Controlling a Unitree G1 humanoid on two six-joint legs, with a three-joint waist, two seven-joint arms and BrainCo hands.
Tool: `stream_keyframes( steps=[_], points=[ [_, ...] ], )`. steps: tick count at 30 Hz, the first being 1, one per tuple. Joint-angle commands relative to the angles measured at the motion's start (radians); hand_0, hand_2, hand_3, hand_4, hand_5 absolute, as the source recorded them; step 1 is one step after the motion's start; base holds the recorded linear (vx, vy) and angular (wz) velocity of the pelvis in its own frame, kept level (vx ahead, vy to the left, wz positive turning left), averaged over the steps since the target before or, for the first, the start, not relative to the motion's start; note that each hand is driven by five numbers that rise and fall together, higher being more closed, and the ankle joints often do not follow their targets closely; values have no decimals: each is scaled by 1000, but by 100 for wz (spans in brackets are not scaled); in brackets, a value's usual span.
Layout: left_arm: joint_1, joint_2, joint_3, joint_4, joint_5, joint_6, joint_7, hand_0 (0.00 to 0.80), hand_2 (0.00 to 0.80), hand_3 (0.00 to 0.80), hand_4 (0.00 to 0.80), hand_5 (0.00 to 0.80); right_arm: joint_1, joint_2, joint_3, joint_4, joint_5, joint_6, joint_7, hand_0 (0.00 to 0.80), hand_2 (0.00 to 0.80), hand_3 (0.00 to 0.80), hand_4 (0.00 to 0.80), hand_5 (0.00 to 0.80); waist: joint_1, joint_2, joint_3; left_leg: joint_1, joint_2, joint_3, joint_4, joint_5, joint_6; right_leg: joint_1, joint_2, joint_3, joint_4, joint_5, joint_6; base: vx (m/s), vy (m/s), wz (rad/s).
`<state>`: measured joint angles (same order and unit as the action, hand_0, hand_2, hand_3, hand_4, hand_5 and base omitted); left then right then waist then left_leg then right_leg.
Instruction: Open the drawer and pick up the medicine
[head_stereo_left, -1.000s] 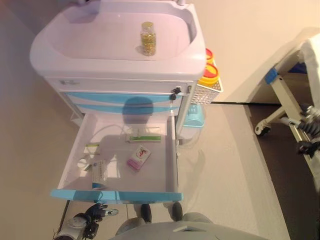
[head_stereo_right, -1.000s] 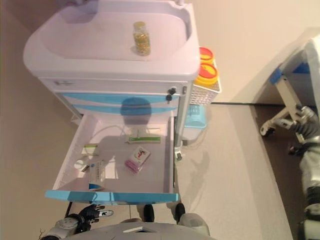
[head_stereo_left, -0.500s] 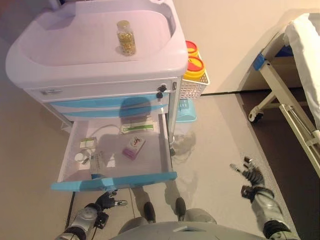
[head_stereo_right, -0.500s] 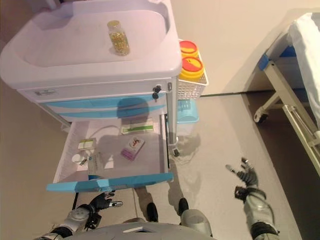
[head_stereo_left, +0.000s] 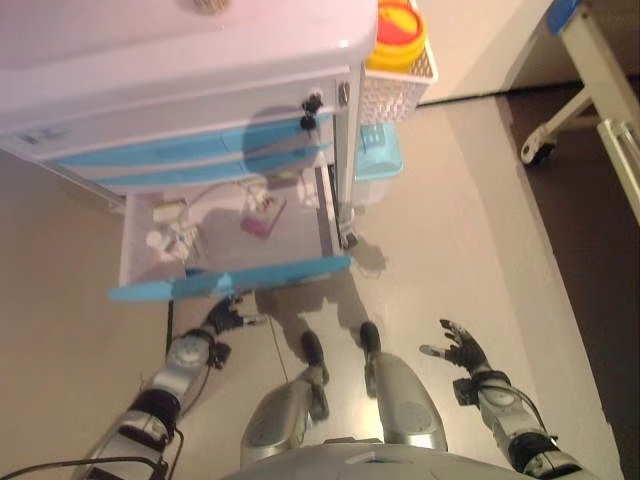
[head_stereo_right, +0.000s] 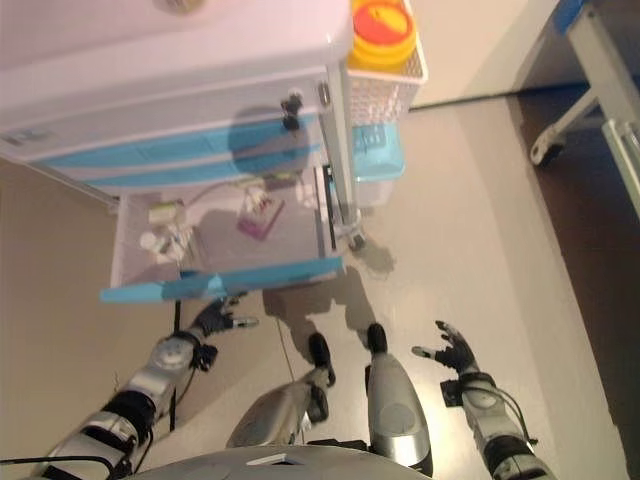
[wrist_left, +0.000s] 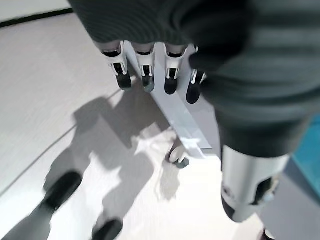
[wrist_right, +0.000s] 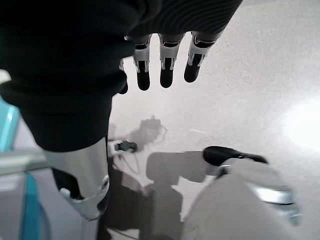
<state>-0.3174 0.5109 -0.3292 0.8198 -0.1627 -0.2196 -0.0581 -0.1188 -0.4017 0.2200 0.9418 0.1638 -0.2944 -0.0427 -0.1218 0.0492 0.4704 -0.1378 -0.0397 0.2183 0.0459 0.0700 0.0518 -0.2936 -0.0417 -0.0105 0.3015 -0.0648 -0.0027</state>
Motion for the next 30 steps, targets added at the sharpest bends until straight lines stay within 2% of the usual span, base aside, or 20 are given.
stream_keyframes(
  steps=[1,4,8,9,13,16,19,26,30],
  points=[
    [-65,63,36,-80,-49,-40,35,0,0,0,0,0,28,-58,40,-34,-18,-39,-31,0,0,0,0,0,-14,2,-11,-87,0,-41,245,-162,1,-32,-4,-50,136,-57,-5,4,13,5],
    [-119,125,34,-106,-2,-6,9,0,0,0,0,0,29,-66,46,-62,-42,-39,-44,0,0,0,0,0,-19,-1,15,-134,-4,-41,303,-179,5,-76,-5,-54,187,-71,-15,10,11,4],
    [-240,247,16,-131,1,81,-14,0,0,0,0,0,33,-93,64,-106,-66,-21,-57,0,0,0,0,0,-29,-7,36,-190,-3,-41,354,-191,10,-132,2,-51,238,-84,-24,0,0,0],
    [-291,278,12,-122,-22,101,-5,0,0,0,0,0,36,-102,66,-107,-66,-8,-55,0,0,0,0,0,-34,-9,41,-204,-1,-41,369,-195,12,-147,5,-48,253,-89,-27,6,23,7],
    [-481,327,-1,-30,-86,160,8,0,0,0,0,0,51,-104,91,-78,-100,8,-49,0,0,0,0,0,-56,-20,49,-232,1,-44,398,-206,20,-178,14,-33,285,-98,-31,25,4,7],
    [-564,328,8,25,-162,165,64,0,0,0,0,0,55,-103,118,-64,-106,8,-51,0,0,0,0,0,-69,-29,50,-243,-2,-49,403,-208,23,-193,25,-16,289,-97,-32,38,-3,0],
    [-647,326,36,97,-226,123,151,0,0,0,0,0,52,-91,154,-50,-99,1,-64,0,0,0,0,0,-79,-39,50,-257,-5,-52,404,-206,25,-210,40,2,289,-93,-34,14,-6,1],
    [-751,281,91,161,-350,34,343,0,0,0,0,0,22,-61,210,-46,-78,-5,-95,0,0,0,0,0,-94,-62,50,-256,2,-49,366,-193,23,-220,73,38,253,-71,-28,0,-13,-1],
    [-778,259,90,179,-397,5,369,0,0,0,0,0,3,-58,222,-58,-75,-2,-97,0,0,0,0,0,-100,-72,50,-254,7,-43,341,-185,20,-222,85,56,227,-56,-22,-39,-5,-6]
  ],
)
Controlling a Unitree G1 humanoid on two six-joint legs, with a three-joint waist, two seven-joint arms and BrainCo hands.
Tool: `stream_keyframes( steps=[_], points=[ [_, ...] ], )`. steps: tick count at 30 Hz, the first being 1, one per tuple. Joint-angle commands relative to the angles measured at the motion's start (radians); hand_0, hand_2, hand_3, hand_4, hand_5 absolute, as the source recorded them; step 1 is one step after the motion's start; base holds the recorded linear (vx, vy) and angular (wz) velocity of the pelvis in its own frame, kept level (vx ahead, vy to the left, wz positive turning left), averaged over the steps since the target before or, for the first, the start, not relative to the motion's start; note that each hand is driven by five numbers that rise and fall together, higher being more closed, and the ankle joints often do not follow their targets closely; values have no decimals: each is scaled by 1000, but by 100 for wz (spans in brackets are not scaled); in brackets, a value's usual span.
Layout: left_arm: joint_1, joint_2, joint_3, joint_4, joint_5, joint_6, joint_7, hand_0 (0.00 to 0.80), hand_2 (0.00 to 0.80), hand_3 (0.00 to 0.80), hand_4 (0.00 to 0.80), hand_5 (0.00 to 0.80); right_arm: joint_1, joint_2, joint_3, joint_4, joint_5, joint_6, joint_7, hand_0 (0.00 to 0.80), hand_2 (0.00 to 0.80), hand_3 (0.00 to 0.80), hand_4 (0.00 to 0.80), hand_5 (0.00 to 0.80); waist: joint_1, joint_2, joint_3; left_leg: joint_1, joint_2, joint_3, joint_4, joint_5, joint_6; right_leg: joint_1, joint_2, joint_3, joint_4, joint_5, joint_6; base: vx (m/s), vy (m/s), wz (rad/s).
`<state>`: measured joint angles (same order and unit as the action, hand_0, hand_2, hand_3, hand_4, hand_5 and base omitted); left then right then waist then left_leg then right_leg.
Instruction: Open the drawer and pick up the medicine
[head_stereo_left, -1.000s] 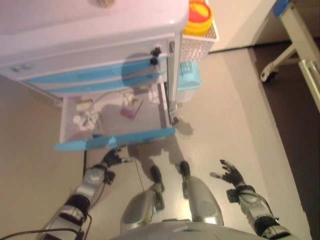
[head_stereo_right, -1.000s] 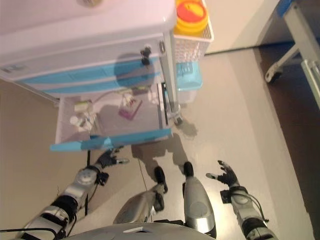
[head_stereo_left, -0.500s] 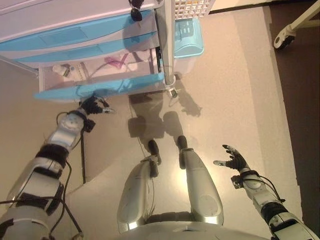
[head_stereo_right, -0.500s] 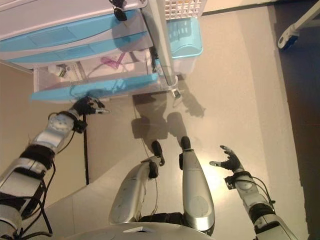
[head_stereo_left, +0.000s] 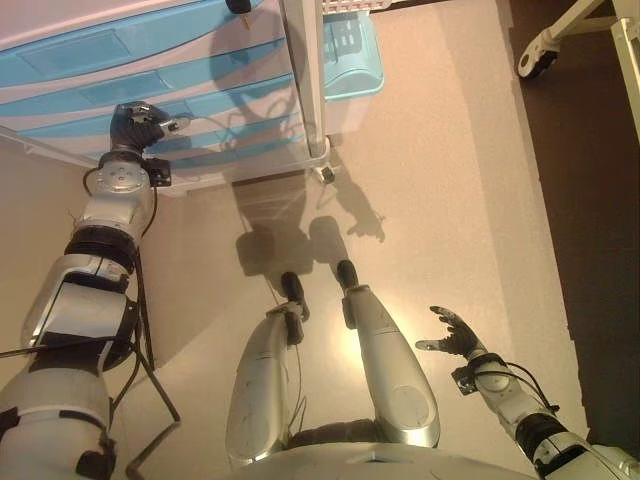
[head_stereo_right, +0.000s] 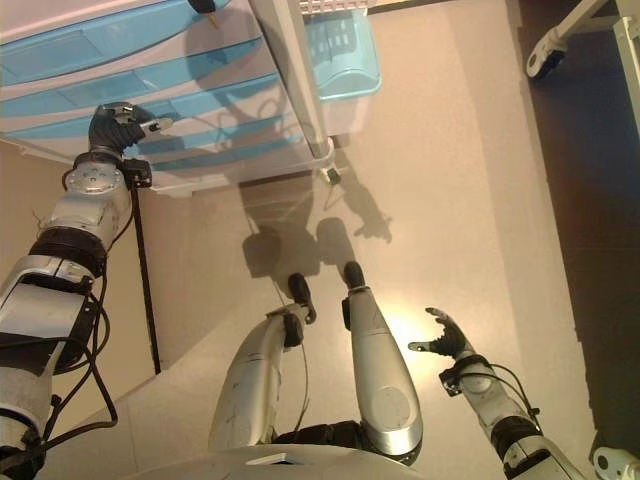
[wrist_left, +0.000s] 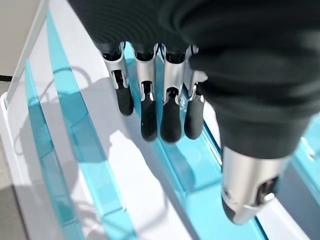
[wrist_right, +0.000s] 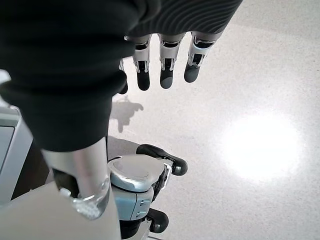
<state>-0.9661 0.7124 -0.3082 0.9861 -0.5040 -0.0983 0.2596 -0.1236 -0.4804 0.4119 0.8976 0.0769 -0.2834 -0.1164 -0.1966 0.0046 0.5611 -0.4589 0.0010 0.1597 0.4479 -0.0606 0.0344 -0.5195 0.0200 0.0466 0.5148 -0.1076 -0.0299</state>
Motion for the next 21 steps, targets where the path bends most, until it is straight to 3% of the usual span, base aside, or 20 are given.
stream_keyframes(
  steps=[1,11,14,18,21],
  points=[
    [-134,52,69,17,-60,-117,54,0,0,0,0,0,4,21,31,-16,12,-14,-24,0,0,0,0,0,-26,-29,-41,69,-33,17,-65,-53,37,4,24,3,7,-10,7,-31,3,-4],
    [-153,38,38,85,-75,-115,-11,0,0,0,0,0,-14,34,40,-33,10,-17,-31,0,0,0,0,0,-28,-43,-41,89,-27,30,-117,-40,32,28,28,25,-69,27,25,-34,-8,-8],
    [-117,35,39,77,1,-110,-31,0,0,0,0,0,-9,42,33,-35,-1,-19,-28,0,0,0,0,0,-23,-39,-42,107,-30,27,-127,-41,32,47,23,21,-78,26,28,-34,-39,0],
    [28,43,60,39,-21,-91,-86,0,0,0,0,0,0,50,4,-26,-18,-22,-14,0,0,0,0,0,-3,-22,-61,158,-38,13,-160,-34,26,108,2,-3,-110,23,31,-6,-38,3],
    [181,14,128,18,-63,-141,-174,0,0,0,0,0,14,55,-23,-7,-28,-39,5,0,0,0,0,0,13,-5,-85,207,-42,-2,-193,-24,15,169,-18,-27,-147,22,34,18,-35,-2]
  ],
)
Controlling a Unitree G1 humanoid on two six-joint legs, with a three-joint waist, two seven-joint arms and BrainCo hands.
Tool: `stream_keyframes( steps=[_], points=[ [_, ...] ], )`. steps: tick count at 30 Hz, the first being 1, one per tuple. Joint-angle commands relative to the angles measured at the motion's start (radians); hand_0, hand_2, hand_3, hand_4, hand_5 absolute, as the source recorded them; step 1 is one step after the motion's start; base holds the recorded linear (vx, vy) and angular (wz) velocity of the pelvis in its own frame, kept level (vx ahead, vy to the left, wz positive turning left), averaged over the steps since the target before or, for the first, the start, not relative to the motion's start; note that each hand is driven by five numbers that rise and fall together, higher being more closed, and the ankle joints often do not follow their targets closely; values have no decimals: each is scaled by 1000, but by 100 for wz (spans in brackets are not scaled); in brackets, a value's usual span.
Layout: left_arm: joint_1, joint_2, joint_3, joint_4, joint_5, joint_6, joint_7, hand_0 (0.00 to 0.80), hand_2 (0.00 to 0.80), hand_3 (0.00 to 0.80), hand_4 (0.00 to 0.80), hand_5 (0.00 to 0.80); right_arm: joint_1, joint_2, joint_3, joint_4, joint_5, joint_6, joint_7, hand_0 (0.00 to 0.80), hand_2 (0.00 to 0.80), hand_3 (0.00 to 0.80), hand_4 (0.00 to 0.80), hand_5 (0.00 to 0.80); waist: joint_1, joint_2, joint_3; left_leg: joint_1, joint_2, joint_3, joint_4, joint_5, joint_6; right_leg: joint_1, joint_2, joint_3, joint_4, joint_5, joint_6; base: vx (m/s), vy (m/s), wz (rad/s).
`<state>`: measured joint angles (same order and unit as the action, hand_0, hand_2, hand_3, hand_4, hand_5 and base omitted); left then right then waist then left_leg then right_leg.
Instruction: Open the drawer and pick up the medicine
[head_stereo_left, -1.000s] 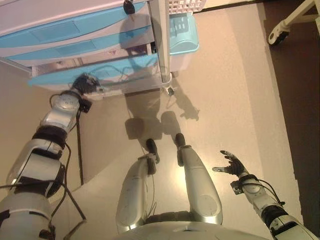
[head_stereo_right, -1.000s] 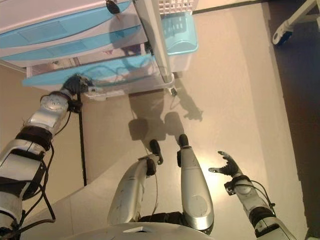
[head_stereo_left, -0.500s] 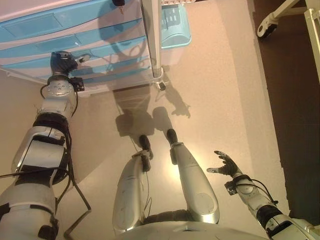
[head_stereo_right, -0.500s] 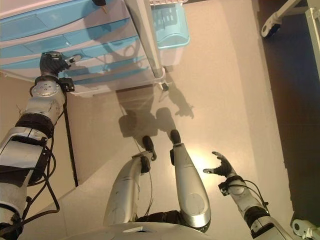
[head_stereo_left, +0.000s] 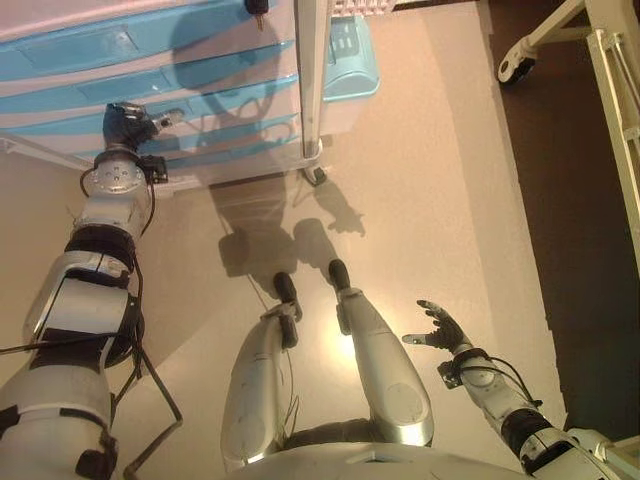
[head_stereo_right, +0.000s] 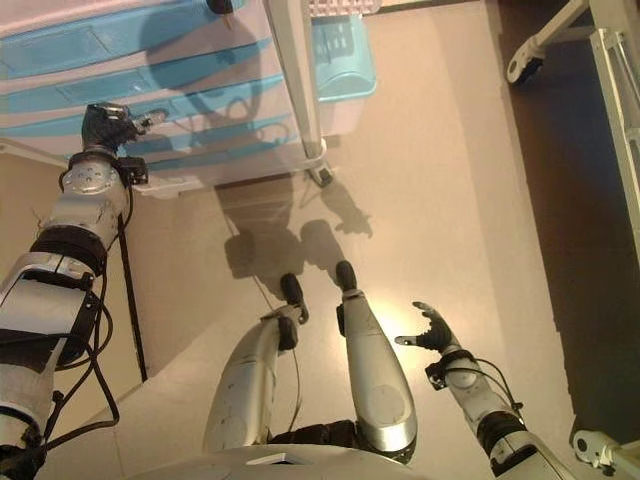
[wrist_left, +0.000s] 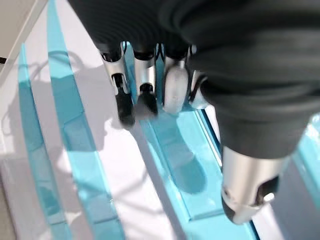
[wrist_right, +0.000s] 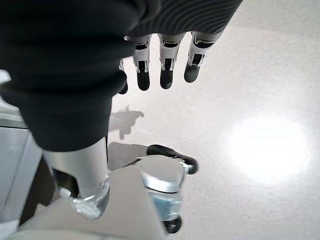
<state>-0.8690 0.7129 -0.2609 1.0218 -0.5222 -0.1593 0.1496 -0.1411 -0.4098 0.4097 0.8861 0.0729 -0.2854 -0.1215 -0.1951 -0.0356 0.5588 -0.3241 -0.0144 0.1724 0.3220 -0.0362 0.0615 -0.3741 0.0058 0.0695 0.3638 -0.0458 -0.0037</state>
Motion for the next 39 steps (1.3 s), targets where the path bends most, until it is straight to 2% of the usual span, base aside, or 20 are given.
stream_keyframes(
  steps=[1,4,11,16,18,22,24,26,28,30,31,35,39],
  points=[
    [131,-2,98,-30,-57,-89,-76,0,0,0,0,0,35,-14,-30,7,-27,-40,17,0,0,0,0,0,17,41,-91,88,-27,-18,-82,-44,-17,44,-10,-58,-9,-39,9,41,-37,1],
    [259,-45,140,-45,-69,-96,-119,0,0,0,0,0,45,-8,-48,24,-32,-52,32,0,0,0,0,0,38,57,-130,137,-30,-34,-133,-23,-30,108,-25,-83,-58,-36,14,45,-34,10],
    [516,-178,193,-37,-50,-119,-214,0,0,0,0,0,82,8,-87,57,-76,-25,69,0,0,0,0,0,80,72,-257,271,-35,-73,-248,2,-54,278,-35,-130,-209,-14,27,96,-12,21],
    [628,-267,228,-20,-100,-133,-260,0,0,0,0,0,116,27,-105,119,-150,-26,82,0,0,0,0,0,112,75,-336,327,-32,-103,-308,19,-62,350,-31,-156,-258,-12,30,81,5,18],
    [676,-317,234,-5,-92,-143,-282,0,0,0,0,0,130,46,-113,139,-177,-19,89,0,0,0,0,0,132,70,-367,344,-30,-121,-333,27,-65,376,-29,-173,-276,-13,30,47,-41,18],
    [754,-398,265,35,-172,-142,-287,0,0,0,0,0,139,69,-133,184,-216,-19,108,0,0,0,0,0,165,55,-403,364,-35,-156,-348,28,-63,412,-27,-194,-297,-19,25,4,-54,23],
    [800,-425,286,83,-182,-119,-318,0,0,0,0,0,139,83,-146,206,-207,-20,120,0,0,0,0,0,183,42,-419,370,-39,-167,-339,21,-59,429,-27,-204,-301,-22,21,7,-73,25],
    [836,-451,298,142,-180,-59,-363,0,0,0,0,0,139,99,-162,226,-201,-27,127,0,0,0,0,0,197,30,-432,379,-43,-174,-337,15,-54,446,-24,-210,-307,-23,18,23,-75,10],
    [858,-470,289,206,-116,-13,-378,0,0,0,0,0,133,115,-172,250,-203,-35,129,0,0,0,0,0,206,22,-441,387,-47,-180,-337,11,-49,456,-22,-213,-309,-24,17,15,-49,19],
    [873,-483,251,265,27,18,-404,0,0,0,0,0,120,131,-174,271,-210,-35,137,0,0,0,0,0,214,14,-450,396,-49,-183,-340,7,-43,464,-21,-217,-310,-24,18,-1,-37,14],
    [876,-488,222,282,47,10,-441,0,0,0,0,0,117,134,-171,277,-209,-33,138,0,0,0,0,0,215,13,-452,399,-49,-185,-342,6,-40,466,-20,-218,-309,-24,18,-8,-16,5],
    [873,-506,195,293,53,16,-430,0,0,0,0,0,102,150,-164,293,-209,-22,148,0,0,0,0,0,217,12,-460,417,-50,-182,-347,-3,-35,477,-23,-220,-309,-25,24,-13,-4,3],
    [851,-516,128,281,131,-25,-461,0,0,0,0,0,97,169,-138,310,-221,-11,149,0,0,0,0,0,217,8,-463,417,-51,-174,-347,-7,-29,473,-26,-218,-310,-18,30,-49,-23,-1]
  ],
)
